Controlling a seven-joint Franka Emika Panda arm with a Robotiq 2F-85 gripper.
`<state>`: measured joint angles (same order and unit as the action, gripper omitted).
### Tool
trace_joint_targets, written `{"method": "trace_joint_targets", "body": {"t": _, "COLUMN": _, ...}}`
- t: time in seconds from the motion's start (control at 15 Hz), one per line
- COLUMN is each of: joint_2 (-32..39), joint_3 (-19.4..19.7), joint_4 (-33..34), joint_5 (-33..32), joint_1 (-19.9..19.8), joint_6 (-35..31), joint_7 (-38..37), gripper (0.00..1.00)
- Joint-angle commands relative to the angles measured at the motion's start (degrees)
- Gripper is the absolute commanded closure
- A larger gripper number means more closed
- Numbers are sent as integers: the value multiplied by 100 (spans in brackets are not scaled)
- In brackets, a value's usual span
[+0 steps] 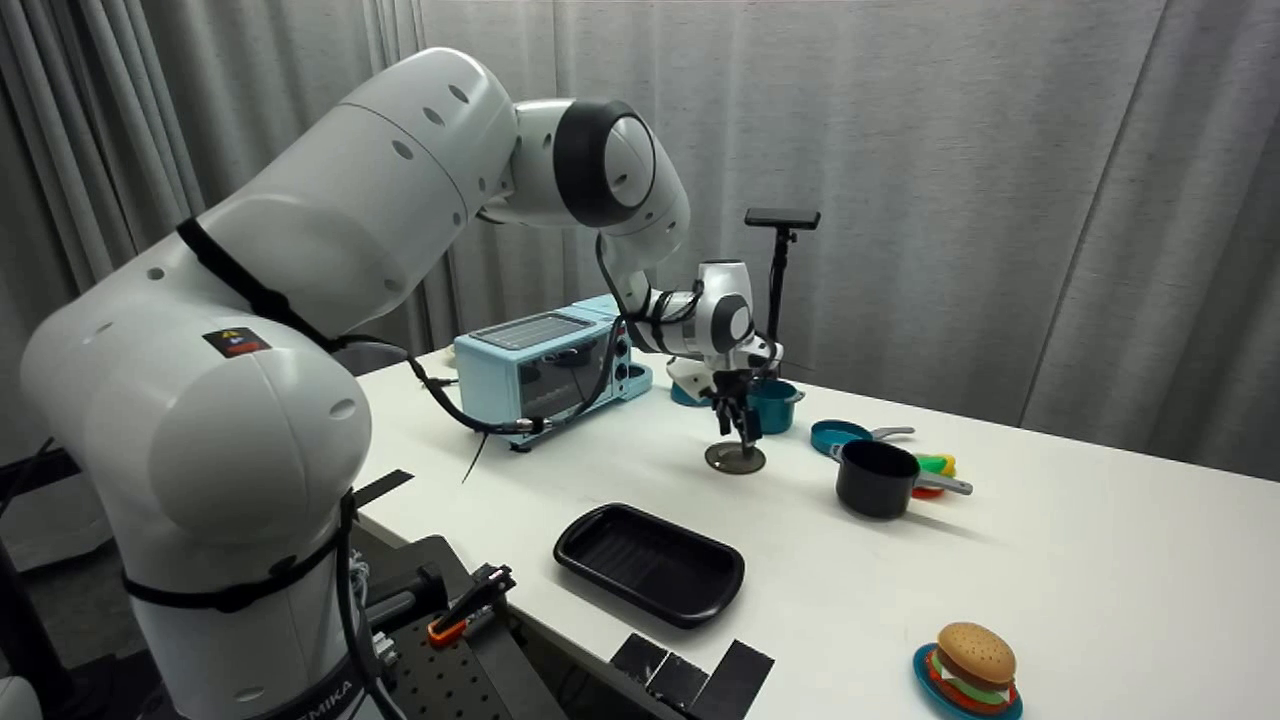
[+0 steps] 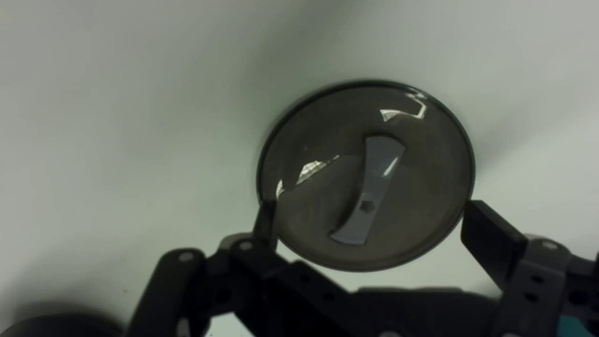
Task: Pick the lid and put it on the black pot
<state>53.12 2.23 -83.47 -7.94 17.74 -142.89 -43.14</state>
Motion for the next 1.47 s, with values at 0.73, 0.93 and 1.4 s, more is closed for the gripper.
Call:
{"method": "trace_joint_targets", "body": {"t": 0.73, "joint_2": 409, "joint_3": 141, "joint_4": 568, "joint_5": 201, "joint_1": 239, "joint_6": 4, "joint_7": -114, "gripper": 88}}
{"method": "trace_joint_targets", "body": {"t": 0.93, "joint_2": 269, "joint_3": 165, "joint_4": 453, "joint_5": 191, "joint_1": 237, "joint_6": 30, "joint_7": -121, "gripper": 100}}
{"method": "trace_joint_targets", "body": {"t": 1.4, "joint_2": -147, "joint_3": 380, "joint_4": 234, "joint_5": 123, "joint_1": 120, "joint_6": 269, "joint_7": -28, "gripper": 97}}
